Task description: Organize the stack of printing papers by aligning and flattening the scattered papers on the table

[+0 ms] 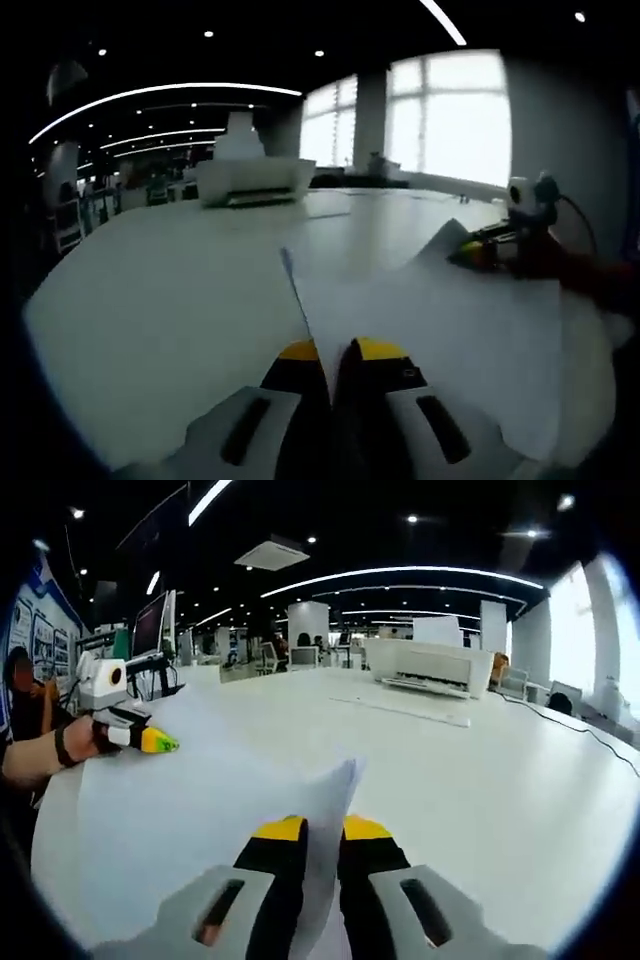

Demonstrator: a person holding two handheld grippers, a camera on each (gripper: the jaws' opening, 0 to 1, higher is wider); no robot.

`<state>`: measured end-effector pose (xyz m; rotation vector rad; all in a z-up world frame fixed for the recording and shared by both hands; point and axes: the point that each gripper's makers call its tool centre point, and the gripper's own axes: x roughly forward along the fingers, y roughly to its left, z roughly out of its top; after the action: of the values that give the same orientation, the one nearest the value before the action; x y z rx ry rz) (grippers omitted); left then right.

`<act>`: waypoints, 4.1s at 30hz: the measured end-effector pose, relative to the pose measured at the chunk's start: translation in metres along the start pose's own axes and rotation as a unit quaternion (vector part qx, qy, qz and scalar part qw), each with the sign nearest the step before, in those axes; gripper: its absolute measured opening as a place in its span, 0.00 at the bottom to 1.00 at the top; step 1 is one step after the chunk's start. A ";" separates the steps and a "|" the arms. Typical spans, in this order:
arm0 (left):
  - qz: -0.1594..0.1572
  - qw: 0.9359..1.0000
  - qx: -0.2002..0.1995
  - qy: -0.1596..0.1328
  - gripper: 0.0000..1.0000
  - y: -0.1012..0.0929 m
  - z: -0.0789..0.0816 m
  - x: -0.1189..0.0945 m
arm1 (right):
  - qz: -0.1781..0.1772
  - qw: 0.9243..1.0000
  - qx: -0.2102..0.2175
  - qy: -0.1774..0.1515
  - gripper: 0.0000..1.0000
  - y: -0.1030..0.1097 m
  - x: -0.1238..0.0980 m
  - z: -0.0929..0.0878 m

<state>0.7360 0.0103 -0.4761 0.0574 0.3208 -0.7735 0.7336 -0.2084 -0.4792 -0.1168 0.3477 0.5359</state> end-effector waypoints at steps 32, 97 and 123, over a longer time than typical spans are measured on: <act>0.079 0.995 0.061 -0.025 0.57 0.016 0.011 -0.006 | -0.065 0.997 -0.022 -0.018 0.50 -0.020 -0.002 0.005; 0.079 0.994 0.033 -0.066 0.97 0.020 0.023 -0.012 | -0.082 0.994 0.033 -0.063 0.90 -0.030 -0.012 0.016; 0.071 0.994 0.011 -0.077 0.97 0.020 0.025 -0.035 | -0.043 0.988 0.109 -0.102 0.90 -0.025 -0.037 0.025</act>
<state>0.7325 0.0441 -0.4429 0.0411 0.1596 -0.6372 0.7247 -0.2427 -0.4425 0.1327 0.1988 0.4167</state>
